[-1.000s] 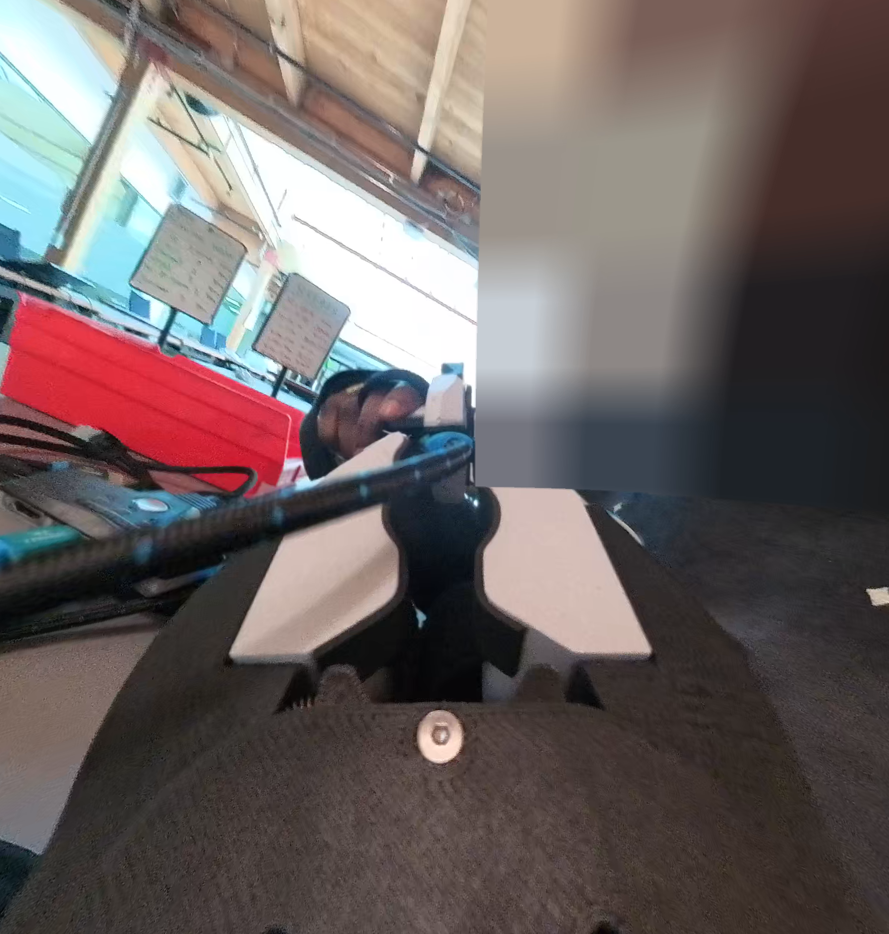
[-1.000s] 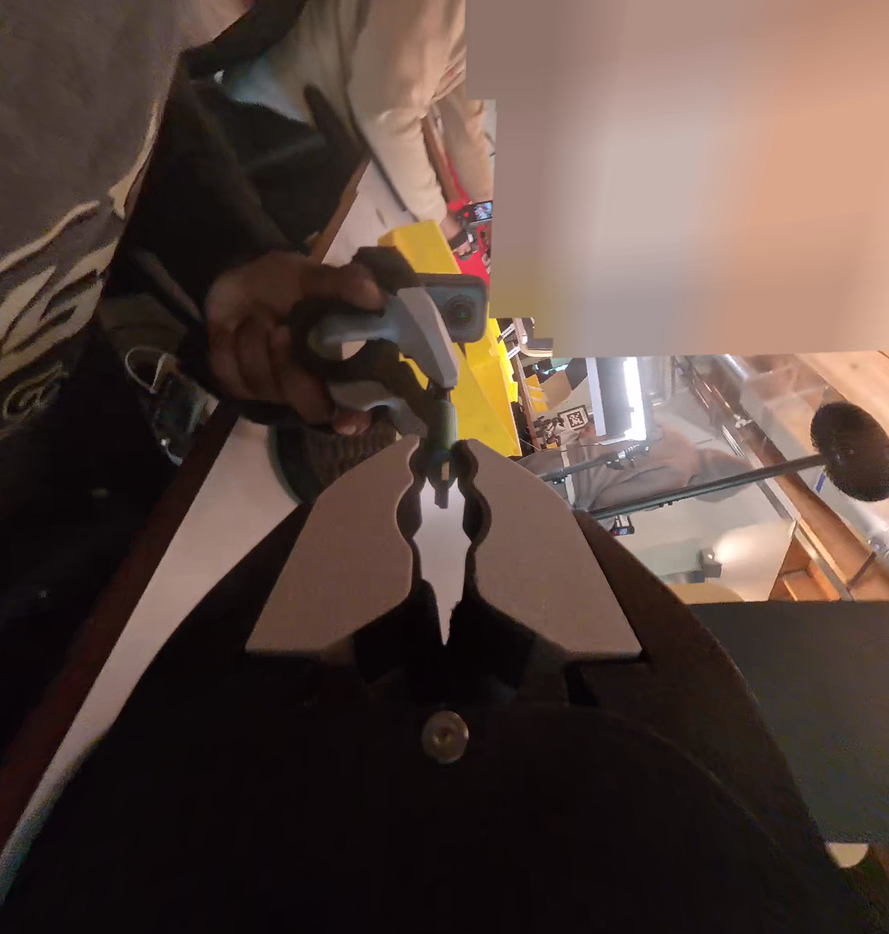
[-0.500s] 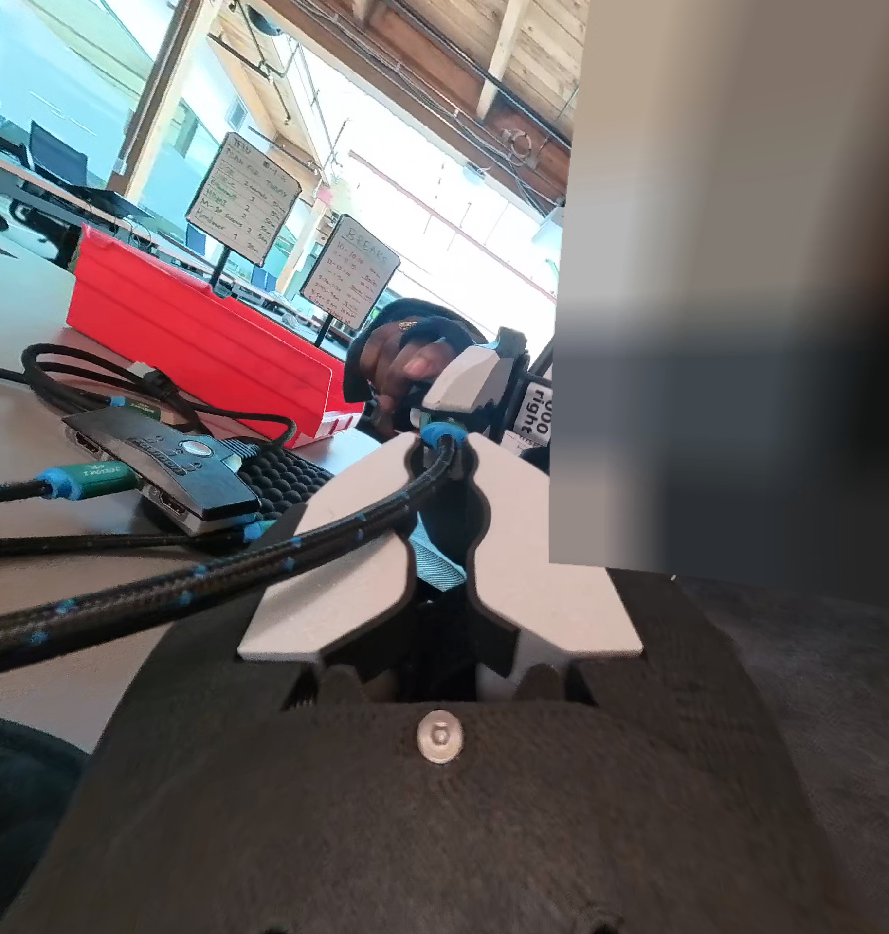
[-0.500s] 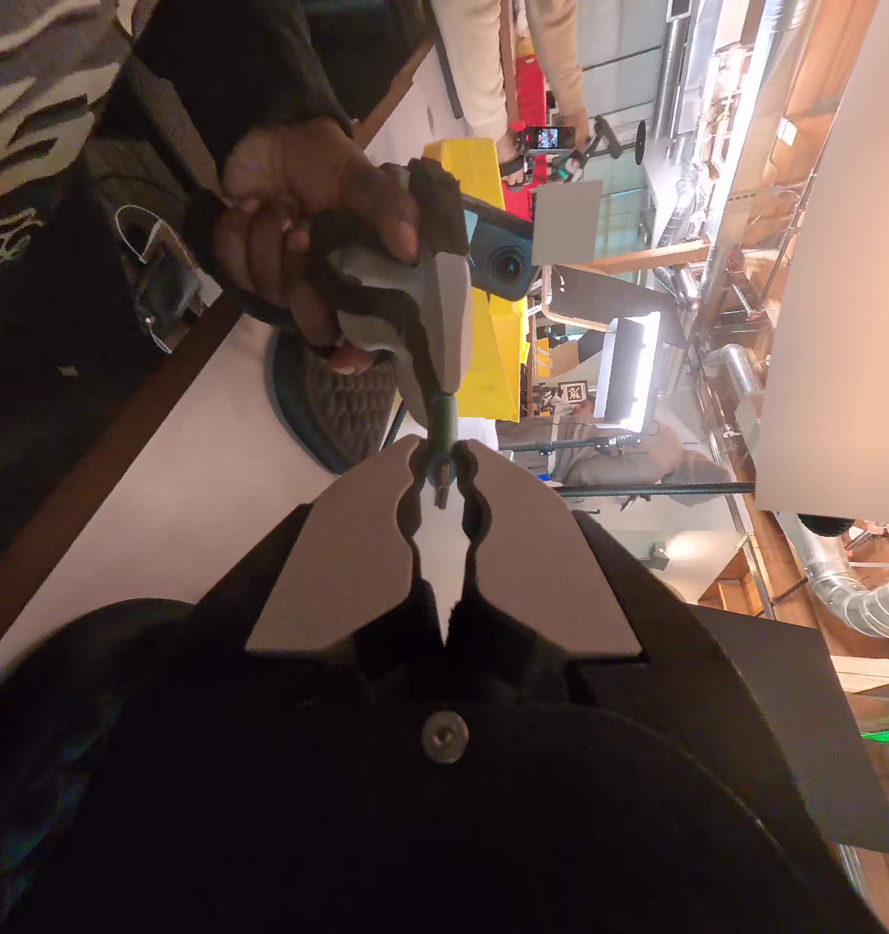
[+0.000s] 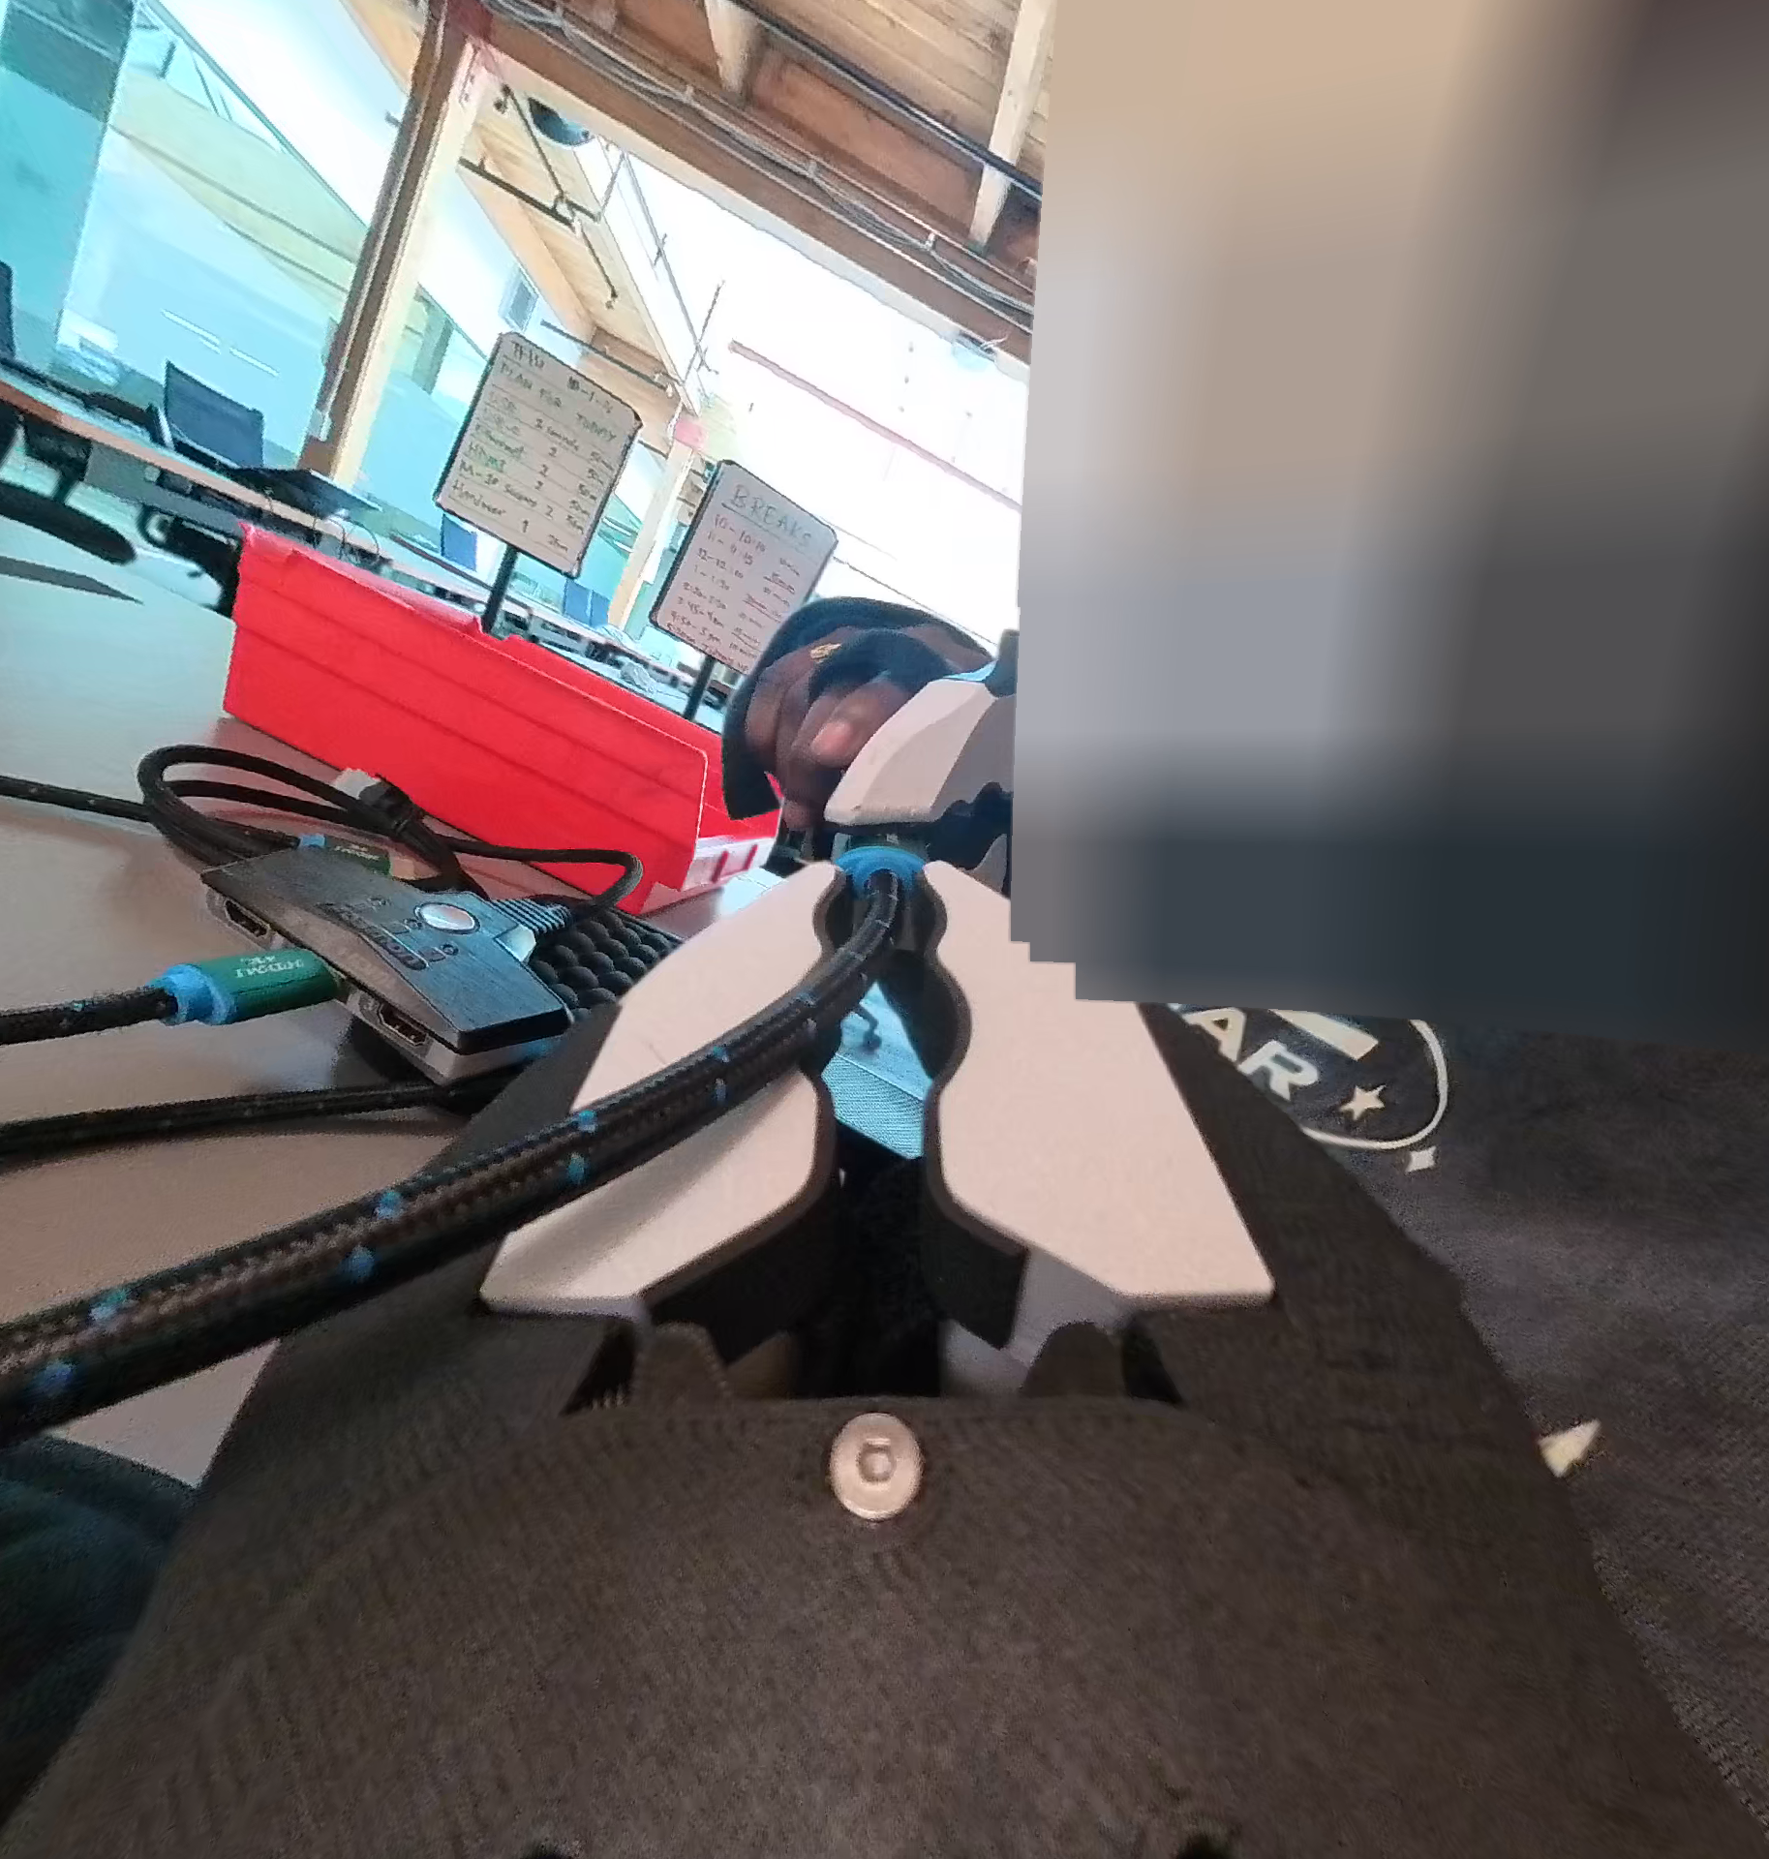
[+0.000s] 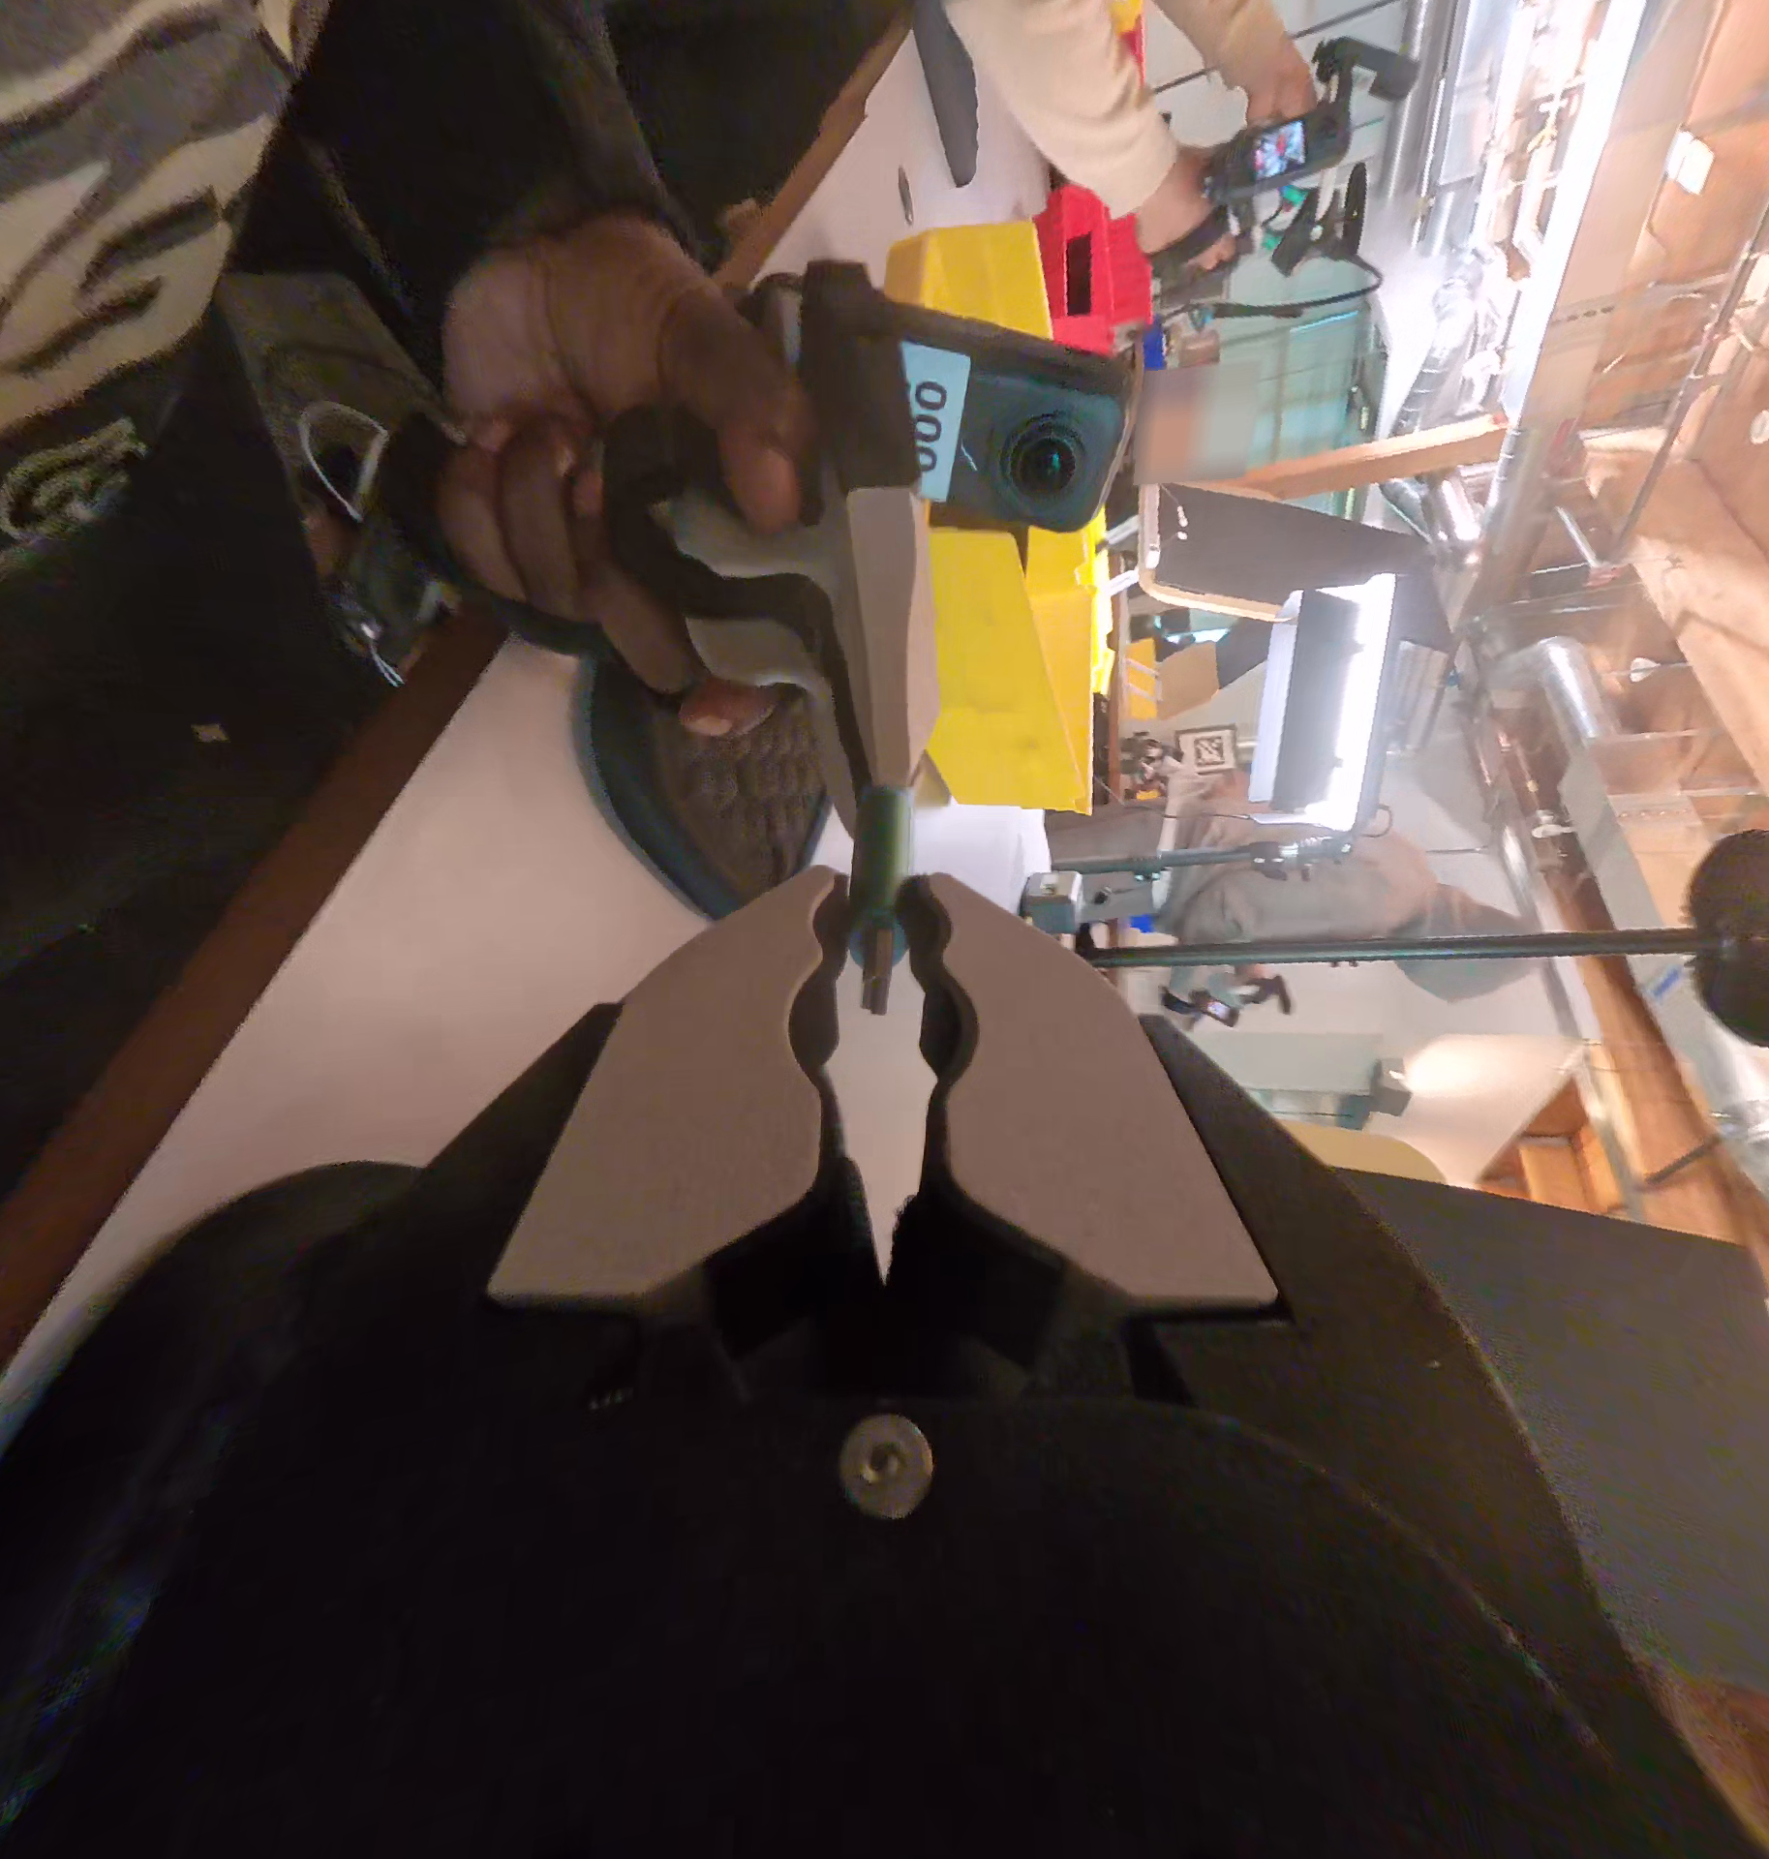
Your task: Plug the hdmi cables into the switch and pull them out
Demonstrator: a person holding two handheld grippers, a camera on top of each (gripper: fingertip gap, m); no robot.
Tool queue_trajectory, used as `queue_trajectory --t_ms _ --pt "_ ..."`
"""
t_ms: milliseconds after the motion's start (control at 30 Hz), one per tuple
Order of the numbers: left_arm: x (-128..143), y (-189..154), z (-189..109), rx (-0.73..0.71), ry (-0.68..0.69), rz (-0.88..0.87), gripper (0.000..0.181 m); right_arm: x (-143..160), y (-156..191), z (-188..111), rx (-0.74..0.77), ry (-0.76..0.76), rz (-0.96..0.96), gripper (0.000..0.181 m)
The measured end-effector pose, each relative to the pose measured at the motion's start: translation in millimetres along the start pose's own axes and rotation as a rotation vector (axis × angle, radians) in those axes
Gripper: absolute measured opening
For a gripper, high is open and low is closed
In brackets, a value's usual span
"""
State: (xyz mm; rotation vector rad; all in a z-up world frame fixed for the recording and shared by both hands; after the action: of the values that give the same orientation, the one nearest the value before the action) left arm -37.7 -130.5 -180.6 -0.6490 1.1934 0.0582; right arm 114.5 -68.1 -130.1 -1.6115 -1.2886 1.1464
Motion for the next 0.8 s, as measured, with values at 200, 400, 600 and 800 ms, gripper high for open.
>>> queue_trajectory --t_ms 200,400,600,800 --pt "1 -4 4 -0.010 0.061 0.113 0.010 20 -5 -9 -0.217 -0.128 0.514 0.032" --pt "-6 -5 -3 -0.085 0.095 0.279 0.010 92 8 -21 -0.515 0.195 1.198 0.080" --pt "-11 -4 -9 -0.098 0.079 0.311 0.010 120 29 -4 -0.507 0.470 1.215 0.072" --pt "-16 -4 -22 -0.142 0.055 0.319 0.010 121 28 21 -0.606 0.542 1.138 0.043"
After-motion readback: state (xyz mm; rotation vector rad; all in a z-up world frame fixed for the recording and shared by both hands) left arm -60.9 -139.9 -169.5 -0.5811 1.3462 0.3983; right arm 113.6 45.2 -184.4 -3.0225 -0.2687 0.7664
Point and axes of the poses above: each gripper's, where its closed fingertips meet, z out along the fingers, x out of its underside, y = z × x across the jaws, the point moved 9 cm from there along -z, back along the fingers, and after that the axes turned 8 degrees about y, right-handed, at the moved point
